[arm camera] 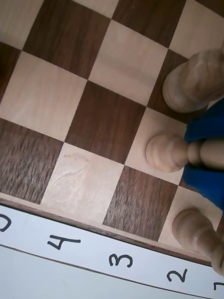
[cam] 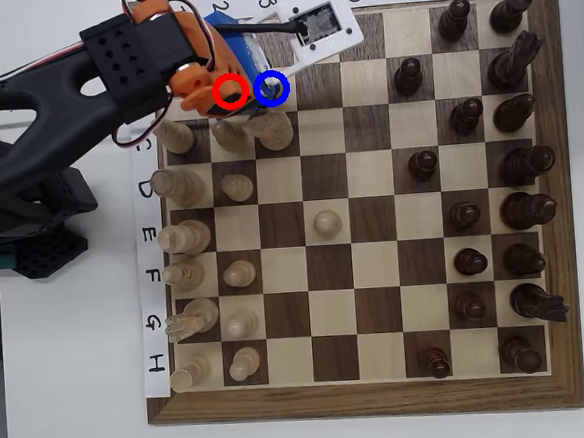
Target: Move the piece to destination
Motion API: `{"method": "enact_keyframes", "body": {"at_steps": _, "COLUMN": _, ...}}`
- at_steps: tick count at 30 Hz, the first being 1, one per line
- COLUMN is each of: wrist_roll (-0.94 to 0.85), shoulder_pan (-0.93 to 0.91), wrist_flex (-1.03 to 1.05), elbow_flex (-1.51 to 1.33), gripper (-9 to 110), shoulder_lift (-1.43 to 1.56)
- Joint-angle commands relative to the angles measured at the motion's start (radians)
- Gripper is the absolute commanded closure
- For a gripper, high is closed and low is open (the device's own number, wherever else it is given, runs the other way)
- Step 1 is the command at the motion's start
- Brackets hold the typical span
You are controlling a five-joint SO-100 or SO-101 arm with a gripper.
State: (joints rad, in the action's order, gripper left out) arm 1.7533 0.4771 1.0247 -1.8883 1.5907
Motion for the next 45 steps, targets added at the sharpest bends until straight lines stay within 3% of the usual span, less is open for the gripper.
{"method": "enact_keyframes", "body": {"at_steps": 1, "wrist_roll": 0.385, "shoulder_pan": -0.023, "wrist_flex": -0.049, "elbow_flex": 0.028, "gripper": 96, "shoulder_lift": 0.006}}
{"method": "enact_keyframes", "body": {"at_steps": 11, "wrist_roll": 0.348, "shoulder_pan": -0.025, "wrist_flex": -0.071, "elbow_flex": 0.029, "gripper": 86, "shoulder_lift": 0.023}}
{"method": "enact_keyframes", "body": {"at_steps": 45, "wrist_roll": 0.364, "shoulder_pan": 0.066, "wrist_flex": 0.008, "elbow_flex": 0.132, "gripper": 88, "shoulder_lift": 0.109}}
